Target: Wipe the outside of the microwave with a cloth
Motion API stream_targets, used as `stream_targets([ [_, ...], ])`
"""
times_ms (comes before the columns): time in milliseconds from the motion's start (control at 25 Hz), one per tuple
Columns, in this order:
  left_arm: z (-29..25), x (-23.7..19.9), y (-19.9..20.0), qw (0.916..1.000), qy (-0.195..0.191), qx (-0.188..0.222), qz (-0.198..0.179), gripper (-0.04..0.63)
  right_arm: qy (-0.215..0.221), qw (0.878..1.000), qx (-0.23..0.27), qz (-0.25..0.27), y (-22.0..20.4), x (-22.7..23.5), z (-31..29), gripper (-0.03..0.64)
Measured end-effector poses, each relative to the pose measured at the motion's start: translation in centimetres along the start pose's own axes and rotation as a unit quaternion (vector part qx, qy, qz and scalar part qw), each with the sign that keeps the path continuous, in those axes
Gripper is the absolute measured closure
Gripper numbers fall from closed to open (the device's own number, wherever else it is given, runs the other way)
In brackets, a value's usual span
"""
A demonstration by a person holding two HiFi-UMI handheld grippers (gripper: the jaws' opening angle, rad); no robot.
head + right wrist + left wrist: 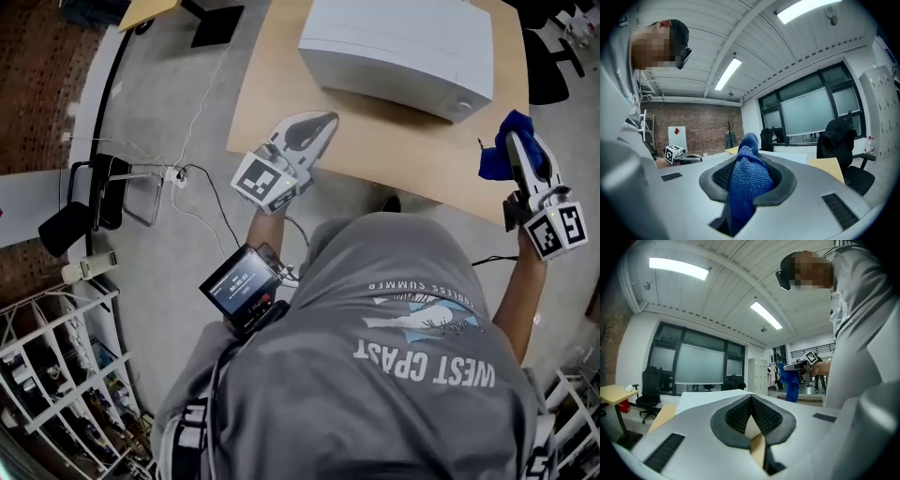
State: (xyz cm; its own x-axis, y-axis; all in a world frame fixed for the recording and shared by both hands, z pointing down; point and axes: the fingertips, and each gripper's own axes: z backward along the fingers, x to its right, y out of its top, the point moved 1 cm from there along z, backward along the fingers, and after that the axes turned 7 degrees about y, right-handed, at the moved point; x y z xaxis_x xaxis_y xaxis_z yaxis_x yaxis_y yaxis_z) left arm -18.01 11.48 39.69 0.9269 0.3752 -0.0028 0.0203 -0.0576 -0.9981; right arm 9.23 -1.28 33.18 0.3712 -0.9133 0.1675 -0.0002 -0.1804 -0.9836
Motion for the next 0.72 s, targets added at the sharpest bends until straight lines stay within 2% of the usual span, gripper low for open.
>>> stream_targets([
  [160, -4.2, 0.8, 0.6, 0.9999, -0.004, -0.002, -0.012, 0.572, 0.007, 1.000, 0.005, -0.001, -0.1, 3.8, 0.0, 0.532],
  [280, -4.8, 0.5, 0.2, 0.9997, -0.003, -0.015, -0.017, 0.572, 0.008, 1.000, 0.007, -0.009, -0.6, 5.0, -0.5, 0.532],
  [440, -4.7, -1.5, -0.4, 0.9996, 0.019, -0.022, -0.004, 0.572, 0.016, 1.000, -0.008, -0.012, -1.5, 5.9, -2.3, 0.532],
  [720, -6.0, -5.6, -1.7, 0.9995, 0.002, -0.023, 0.019, 0.572, 0.004, 0.999, -0.029, 0.028, -0.5, 6.0, -6.8, 0.532],
])
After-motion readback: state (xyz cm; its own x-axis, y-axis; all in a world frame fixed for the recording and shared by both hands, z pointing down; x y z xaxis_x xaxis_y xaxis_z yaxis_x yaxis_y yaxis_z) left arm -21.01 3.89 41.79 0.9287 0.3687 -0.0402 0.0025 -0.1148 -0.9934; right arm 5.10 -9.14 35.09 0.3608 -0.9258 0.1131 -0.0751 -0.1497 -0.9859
